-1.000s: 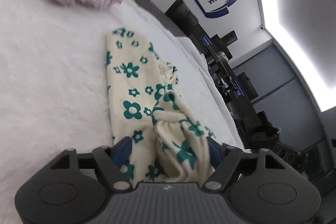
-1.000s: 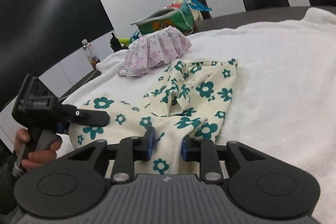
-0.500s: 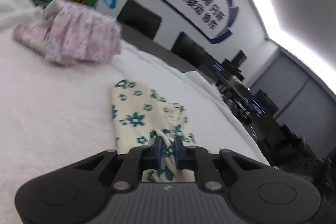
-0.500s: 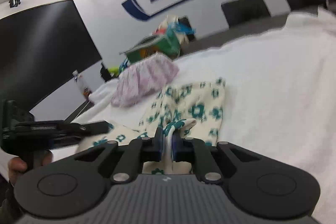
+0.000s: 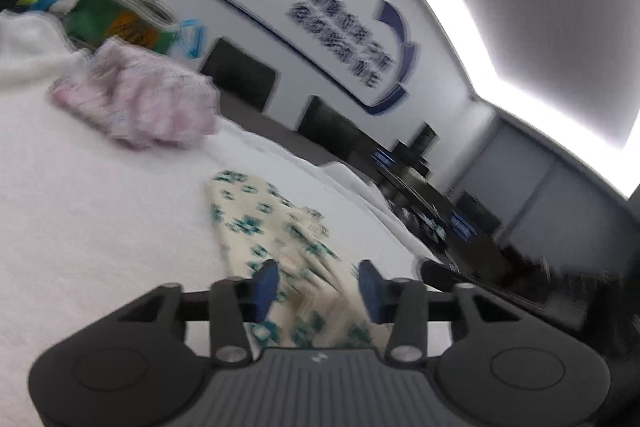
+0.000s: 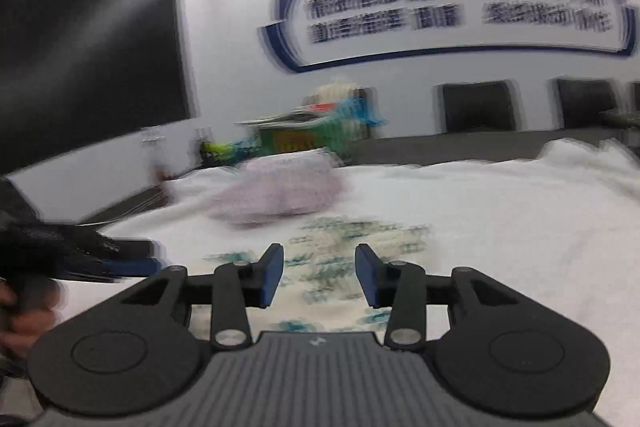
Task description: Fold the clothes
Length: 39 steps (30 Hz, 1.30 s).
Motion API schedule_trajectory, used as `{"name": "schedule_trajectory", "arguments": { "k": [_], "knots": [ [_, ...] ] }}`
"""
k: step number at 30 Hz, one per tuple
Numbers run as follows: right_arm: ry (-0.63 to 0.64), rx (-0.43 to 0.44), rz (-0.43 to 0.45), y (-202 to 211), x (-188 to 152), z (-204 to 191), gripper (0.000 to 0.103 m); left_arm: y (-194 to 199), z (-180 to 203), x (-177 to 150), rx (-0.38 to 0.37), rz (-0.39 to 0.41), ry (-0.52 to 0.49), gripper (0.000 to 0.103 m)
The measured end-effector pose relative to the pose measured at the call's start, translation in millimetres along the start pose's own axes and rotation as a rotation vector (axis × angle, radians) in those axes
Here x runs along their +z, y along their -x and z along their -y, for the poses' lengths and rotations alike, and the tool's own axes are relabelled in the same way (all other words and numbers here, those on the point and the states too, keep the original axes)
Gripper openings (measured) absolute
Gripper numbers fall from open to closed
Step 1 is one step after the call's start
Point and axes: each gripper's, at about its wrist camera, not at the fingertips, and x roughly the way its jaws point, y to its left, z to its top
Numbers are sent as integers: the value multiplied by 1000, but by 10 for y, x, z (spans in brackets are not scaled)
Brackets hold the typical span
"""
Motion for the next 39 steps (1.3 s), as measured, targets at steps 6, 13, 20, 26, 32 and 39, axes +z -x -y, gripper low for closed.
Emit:
{"name": "schedule_trajectory", "arguments": {
  "k": [6,13,20,26,32,39],
  "knots": [
    [25,12,-98,-450,-139,-233,38,-255,144,-292,58,-54,-13,29],
    [5,60,-161,-626,-256,-218,39,-305,21,-368,48,-132,78,19],
    [65,30,-160,-578,-309,-322,39,-35,-28,-310,-3,-93,118,29],
    [23,95,-59,-367,-69,-419,39,286,-8,-130,34,18,74,31],
    [58,83,-206,-752,-417,-620,24,240,40,-83,81,43,65,31],
    [42,110,-131,-513,-323,-539,34,-135,162,225,202,34,109,43]
  ]
}}
